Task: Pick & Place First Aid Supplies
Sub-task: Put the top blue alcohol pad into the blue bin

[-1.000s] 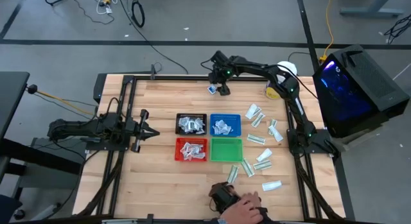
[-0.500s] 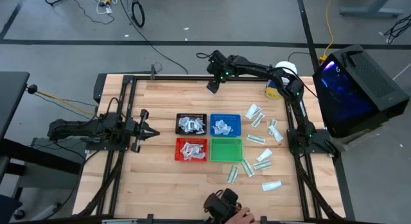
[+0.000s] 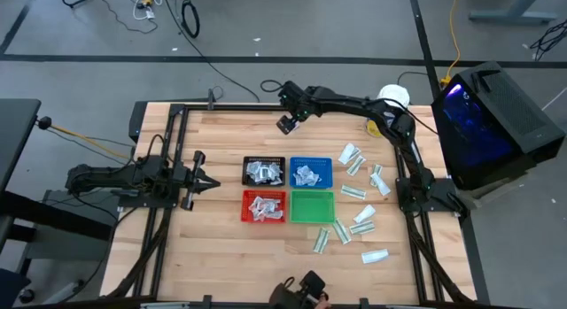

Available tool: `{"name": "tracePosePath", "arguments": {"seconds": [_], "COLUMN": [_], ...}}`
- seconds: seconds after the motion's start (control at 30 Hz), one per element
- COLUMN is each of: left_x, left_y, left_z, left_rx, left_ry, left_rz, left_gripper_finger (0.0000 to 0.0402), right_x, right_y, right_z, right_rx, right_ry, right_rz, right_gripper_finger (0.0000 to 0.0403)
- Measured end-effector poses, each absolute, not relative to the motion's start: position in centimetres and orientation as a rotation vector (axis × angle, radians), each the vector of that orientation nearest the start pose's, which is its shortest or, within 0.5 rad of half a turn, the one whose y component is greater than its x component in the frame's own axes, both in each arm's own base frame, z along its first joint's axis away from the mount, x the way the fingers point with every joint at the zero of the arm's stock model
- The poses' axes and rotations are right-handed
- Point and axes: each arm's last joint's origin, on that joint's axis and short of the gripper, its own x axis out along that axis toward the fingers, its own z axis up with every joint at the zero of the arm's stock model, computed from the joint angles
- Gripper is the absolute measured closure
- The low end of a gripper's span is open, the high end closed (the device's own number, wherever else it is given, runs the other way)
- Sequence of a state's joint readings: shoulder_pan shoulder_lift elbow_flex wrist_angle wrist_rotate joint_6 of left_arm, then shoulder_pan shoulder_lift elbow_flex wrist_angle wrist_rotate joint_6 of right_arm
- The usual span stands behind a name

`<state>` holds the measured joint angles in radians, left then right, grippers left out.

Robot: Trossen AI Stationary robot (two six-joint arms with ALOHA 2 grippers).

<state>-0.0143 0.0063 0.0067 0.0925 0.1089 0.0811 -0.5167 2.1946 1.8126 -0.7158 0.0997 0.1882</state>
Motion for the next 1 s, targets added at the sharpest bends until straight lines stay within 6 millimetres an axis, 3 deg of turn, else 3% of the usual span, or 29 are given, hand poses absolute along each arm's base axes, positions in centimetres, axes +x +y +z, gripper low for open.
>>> {"name": "tracePosePath", "arguments": {"seconds": [0.23, 0.53, 0.7, 1.0], "left_x": [9.7, 9.7, 9.7, 9.7], "left_y": [-0.4, -0.4, -0.4, -0.4], "left_z": [17.4, 17.4, 17.4, 17.4], "left_rx": [0.085, 0.085, 0.085, 0.085], "left_ry": [-0.098, -0.098, -0.098, -0.098], "left_rz": [-0.119, -0.117, -0.117, -0.116], "left_gripper_finger": [0.0376, 0.0376, 0.0376, 0.0376], "right_x": [40.8, 40.8, 40.1, 39.5], "right_y": [-23.6, -23.4, -24.4, -25.3], "right_z": [18.4, 18.5, 19.7, 19.6], "right_rx": [0.392, 0.450, 0.516, 0.538], "right_ry": [1.051, 1.053, 1.041, 1.047], "right_rz": [-0.702, -0.625, -0.631, -0.650], "right_gripper_finger": [0.0101, 0.0101, 0.0101, 0.0101]}}
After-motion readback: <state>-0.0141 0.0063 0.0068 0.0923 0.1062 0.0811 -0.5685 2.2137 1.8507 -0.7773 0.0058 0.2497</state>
